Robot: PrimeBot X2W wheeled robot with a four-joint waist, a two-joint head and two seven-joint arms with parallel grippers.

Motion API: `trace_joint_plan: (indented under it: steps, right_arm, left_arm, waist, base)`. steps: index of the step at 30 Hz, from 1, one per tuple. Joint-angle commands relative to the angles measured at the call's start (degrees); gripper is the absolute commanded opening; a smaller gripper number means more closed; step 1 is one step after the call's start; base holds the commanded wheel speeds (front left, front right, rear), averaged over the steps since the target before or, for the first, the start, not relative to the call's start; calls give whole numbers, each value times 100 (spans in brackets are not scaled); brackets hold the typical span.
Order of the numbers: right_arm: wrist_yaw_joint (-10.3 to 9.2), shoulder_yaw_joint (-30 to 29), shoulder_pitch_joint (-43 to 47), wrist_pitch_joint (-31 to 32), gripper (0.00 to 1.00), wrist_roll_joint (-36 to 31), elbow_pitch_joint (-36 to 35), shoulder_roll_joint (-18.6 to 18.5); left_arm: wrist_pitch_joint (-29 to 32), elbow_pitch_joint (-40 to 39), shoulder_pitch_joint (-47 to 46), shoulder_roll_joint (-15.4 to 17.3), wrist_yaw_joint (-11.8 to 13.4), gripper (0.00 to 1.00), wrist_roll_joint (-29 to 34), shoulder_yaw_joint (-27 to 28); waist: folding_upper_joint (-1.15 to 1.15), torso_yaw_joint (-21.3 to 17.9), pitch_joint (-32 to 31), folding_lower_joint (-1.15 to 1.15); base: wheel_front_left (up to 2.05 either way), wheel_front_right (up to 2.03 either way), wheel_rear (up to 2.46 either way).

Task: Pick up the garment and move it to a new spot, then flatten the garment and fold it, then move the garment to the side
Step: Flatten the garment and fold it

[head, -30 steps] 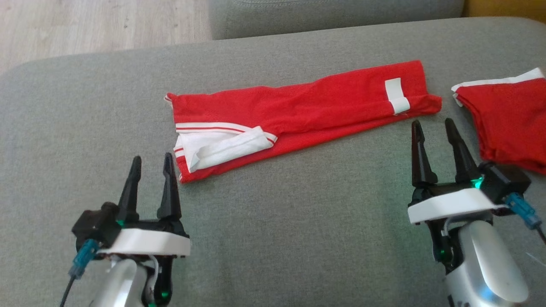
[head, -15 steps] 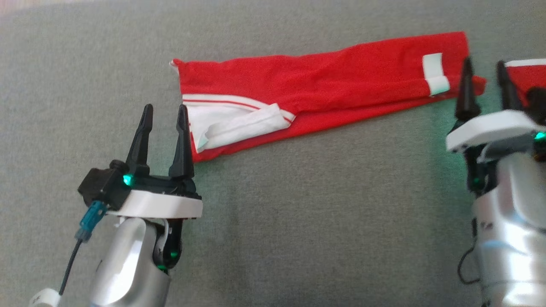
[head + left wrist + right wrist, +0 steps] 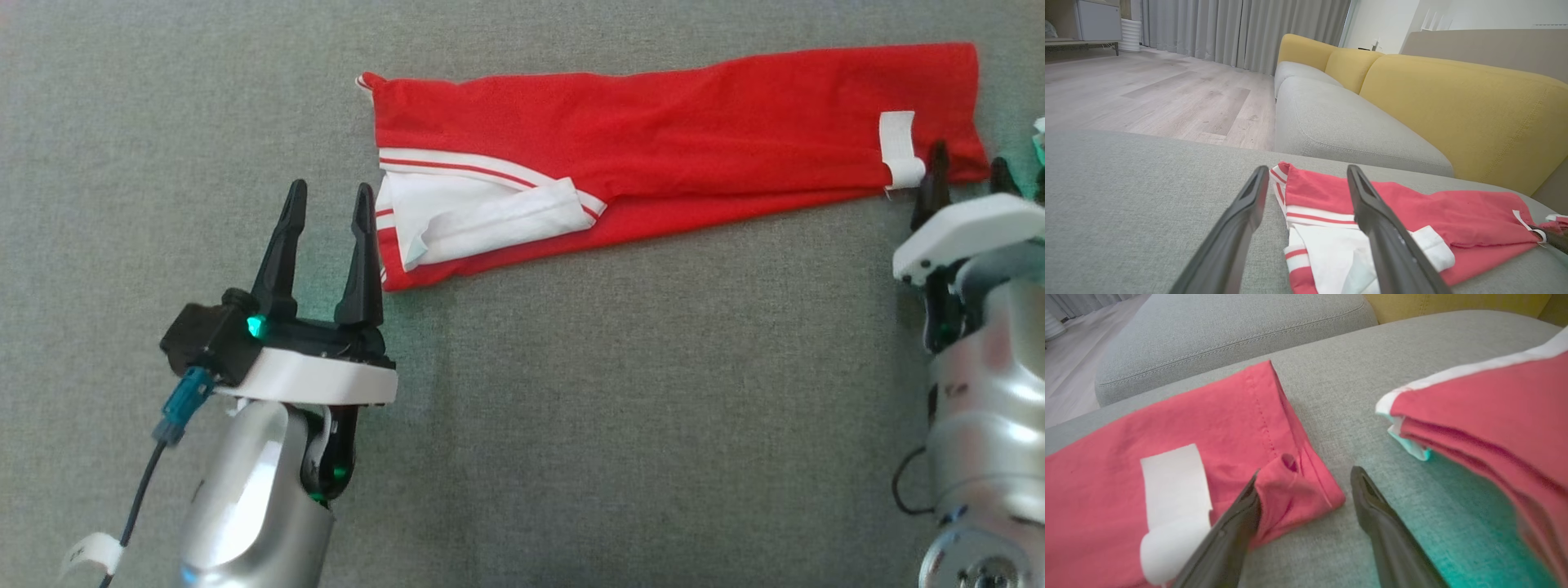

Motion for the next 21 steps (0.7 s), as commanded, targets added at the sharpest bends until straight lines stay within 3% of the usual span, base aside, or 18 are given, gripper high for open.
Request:
trace_joint_plan:
  steps: [1, 2, 3, 4, 5, 14, 21]
  right_arm:
    - [11, 84, -231, -12, 100, -91, 100, 45]
    - [11, 75, -271, -36, 100, -128, 190, 45]
    - [11, 72, -315, -58, 73, -148, 280, 45]
    - [11, 96, -358, -89, 4, -170, 367, 45]
    - [11, 133, -392, -131, 0, -193, 444, 45]
    - [11, 418, -432, -766, 0, -424, 363, -51]
    - [11, 571, -154, -864, 0, -140, 68, -238]
  left_arm:
    - [-29, -138, -165, 68, -19, 100, 63, 169]
    - [-29, -137, -170, 79, -22, 100, 69, 180]
    - [-29, -136, -176, 91, -24, 100, 76, 189]
    - [-29, -135, -182, 100, -26, 100, 82, 199]
    - [-29, -130, -185, 108, -28, 100, 86, 209]
    - [-29, -110, -67, 101, -35, 100, 99, 315]
    - [-29, -124, 97, 91, -38, 100, 131, 347]
  waist:
    - [0, -6, 16, 0]
    - [0, -11, 25, 0]
    - [0, -18, 33, 0]
    - [0, -25, 37, 0]
    - [0, -36, 34, 0]
    - [0, -300, -289, 0]
    - [0, -484, -649, 0]
  base:
    - [0, 0, 0]
    - [0, 0, 0]
    - [0, 0, 0]
    - [0, 0, 0]
    - [0, 0, 0]
    - [0, 0, 0]
    - [0, 0, 0]
